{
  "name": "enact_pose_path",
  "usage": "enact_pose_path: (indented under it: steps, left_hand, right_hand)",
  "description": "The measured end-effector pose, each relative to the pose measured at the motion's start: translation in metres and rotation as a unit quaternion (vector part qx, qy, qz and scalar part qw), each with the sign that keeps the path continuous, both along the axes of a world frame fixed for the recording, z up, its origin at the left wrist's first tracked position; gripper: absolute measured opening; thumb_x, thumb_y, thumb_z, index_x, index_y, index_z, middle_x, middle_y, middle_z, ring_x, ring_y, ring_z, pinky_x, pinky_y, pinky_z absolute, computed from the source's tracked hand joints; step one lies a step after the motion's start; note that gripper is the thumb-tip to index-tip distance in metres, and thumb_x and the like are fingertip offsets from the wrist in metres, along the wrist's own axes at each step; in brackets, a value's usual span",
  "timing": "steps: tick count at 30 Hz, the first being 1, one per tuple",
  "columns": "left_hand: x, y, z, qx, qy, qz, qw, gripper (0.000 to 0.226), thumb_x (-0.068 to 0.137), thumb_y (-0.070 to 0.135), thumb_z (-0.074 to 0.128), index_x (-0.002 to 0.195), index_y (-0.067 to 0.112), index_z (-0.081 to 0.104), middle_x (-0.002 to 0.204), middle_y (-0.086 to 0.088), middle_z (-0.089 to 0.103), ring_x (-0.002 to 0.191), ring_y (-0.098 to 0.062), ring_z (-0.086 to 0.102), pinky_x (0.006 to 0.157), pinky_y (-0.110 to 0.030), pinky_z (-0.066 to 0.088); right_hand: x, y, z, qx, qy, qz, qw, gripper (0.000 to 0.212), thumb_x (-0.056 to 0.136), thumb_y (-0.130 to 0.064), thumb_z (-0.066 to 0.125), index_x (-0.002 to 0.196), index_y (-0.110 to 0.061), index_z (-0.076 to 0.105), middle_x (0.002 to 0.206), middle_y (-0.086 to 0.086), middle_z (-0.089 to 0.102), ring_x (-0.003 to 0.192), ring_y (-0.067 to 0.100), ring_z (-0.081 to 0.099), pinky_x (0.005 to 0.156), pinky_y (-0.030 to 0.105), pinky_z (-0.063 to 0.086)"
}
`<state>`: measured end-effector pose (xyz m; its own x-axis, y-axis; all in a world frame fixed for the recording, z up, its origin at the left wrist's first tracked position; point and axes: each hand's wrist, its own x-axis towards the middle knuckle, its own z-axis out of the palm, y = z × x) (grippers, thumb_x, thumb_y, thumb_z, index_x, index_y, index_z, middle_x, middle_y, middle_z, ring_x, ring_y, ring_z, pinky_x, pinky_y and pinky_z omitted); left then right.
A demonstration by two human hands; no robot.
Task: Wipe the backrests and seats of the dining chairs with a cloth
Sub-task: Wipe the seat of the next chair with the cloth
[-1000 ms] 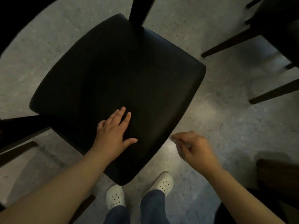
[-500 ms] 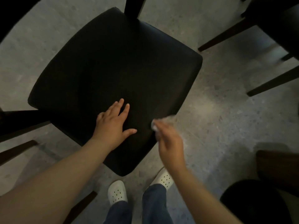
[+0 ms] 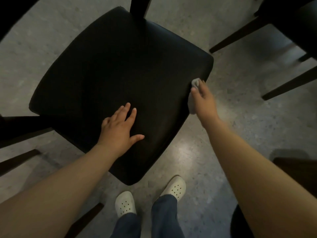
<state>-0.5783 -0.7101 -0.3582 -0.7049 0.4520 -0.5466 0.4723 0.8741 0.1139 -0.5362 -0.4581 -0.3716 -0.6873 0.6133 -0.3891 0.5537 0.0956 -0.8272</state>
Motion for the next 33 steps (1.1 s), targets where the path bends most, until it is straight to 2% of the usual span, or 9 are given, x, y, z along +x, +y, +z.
enact_pose_path:
  steps: [6,11,13,17,20,24,28,31,33]
  left_hand:
    - [0.0,0.0,0.002,-0.002,-0.006,-0.001,1.0,0.089,0.088,0.062,0.05,0.154,0.028,0.0,0.162,0.002,-0.013,0.149,-0.019,-0.006,0.117,-0.048,0.015]
    - [0.002,0.003,0.01,0.004,-0.012,0.009,1.0,0.089,0.089,0.058,0.054,0.154,0.026,0.002,0.162,0.001,-0.011,0.149,-0.02,-0.004,0.119,-0.047,0.014]
    - [0.005,-0.001,0.013,0.024,-0.02,0.008,0.999,0.09,0.089,0.054,0.057,0.155,0.024,0.003,0.162,0.001,-0.009,0.149,-0.02,-0.004,0.12,-0.046,0.014]
    - [0.024,-0.028,0.022,0.058,-0.011,0.0,0.998,0.085,0.091,0.048,0.057,0.155,0.023,0.008,0.162,0.001,-0.001,0.149,-0.02,-0.001,0.121,-0.044,0.011]
    - [0.04,-0.055,0.025,0.05,-0.009,-0.002,0.999,0.079,0.092,0.047,0.055,0.154,0.024,0.011,0.162,0.001,0.001,0.149,-0.021,0.0,0.121,-0.044,0.013]
    - [0.049,-0.08,0.02,0.04,-0.037,0.034,0.998,0.076,0.093,0.043,0.056,0.153,0.03,0.012,0.161,0.004,-0.003,0.148,-0.022,-0.003,0.12,-0.043,0.016]
    - [0.049,-0.088,0.017,0.043,-0.057,0.033,0.997,0.075,0.094,0.037,0.056,0.152,0.034,0.008,0.161,0.007,-0.007,0.148,-0.019,-0.006,0.119,-0.04,0.015]
    - [0.046,-0.088,0.021,0.042,-0.07,0.034,0.996,0.073,0.095,0.033,0.055,0.152,0.035,0.009,0.161,0.008,-0.007,0.148,-0.018,-0.007,0.119,-0.04,0.016]
    - [0.045,-0.088,0.026,0.037,-0.077,0.036,0.996,0.071,0.096,0.03,0.054,0.152,0.034,0.011,0.161,0.008,-0.006,0.148,-0.018,-0.006,0.119,-0.04,0.017]
  right_hand:
    - [0.061,-0.064,-0.013,0.1,0.003,0.078,0.992,0.05,0.102,-0.02,0.042,0.15,-0.024,0.03,0.16,-0.004,0.022,0.147,0.012,0.016,0.12,0.033,0.015]
    - [0.133,-0.159,-0.013,0.086,-0.009,0.106,0.991,0.052,0.101,-0.019,0.043,0.149,-0.031,0.029,0.157,-0.019,0.017,0.145,-0.003,0.014,0.112,0.009,0.01]
    - [0.153,-0.191,-0.007,0.038,0.01,0.11,0.993,0.051,0.101,-0.016,0.046,0.147,-0.032,0.032,0.154,-0.021,0.023,0.142,-0.008,0.018,0.115,0.011,0.015]
    - [0.175,-0.2,0.008,-0.046,0.031,0.092,0.994,0.041,0.098,-0.014,0.052,0.137,-0.03,0.05,0.142,-0.014,0.049,0.131,-0.005,0.042,0.112,0.034,0.038]
    - [0.152,-0.161,0.016,0.001,0.036,0.015,0.999,0.038,0.099,-0.015,0.05,0.133,-0.032,0.051,0.139,-0.005,0.054,0.129,0.005,0.048,0.11,0.038,0.041]
    - [0.101,-0.124,0.007,0.058,-0.012,0.034,0.998,0.043,0.102,-0.015,0.043,0.144,-0.021,0.043,0.152,-0.002,0.038,0.14,0.012,0.034,0.116,0.027,0.026]
    - [0.126,-0.175,-0.001,0.088,-0.022,0.057,0.994,0.048,0.1,-0.013,0.045,0.147,-0.024,0.038,0.155,-0.007,0.033,0.141,0.005,0.028,0.115,0.02,0.022]
    - [0.164,-0.212,0.006,0.023,-0.003,0.112,0.993,0.047,0.098,-0.01,0.05,0.14,-0.03,0.044,0.144,-0.018,0.041,0.134,-0.009,0.034,0.106,0.005,0.026]
    - [0.177,-0.213,0.016,-0.056,0.002,0.104,0.993,0.041,0.098,-0.013,0.053,0.13,-0.037,0.053,0.131,-0.028,0.052,0.122,-0.013,0.046,0.097,0.005,0.038]
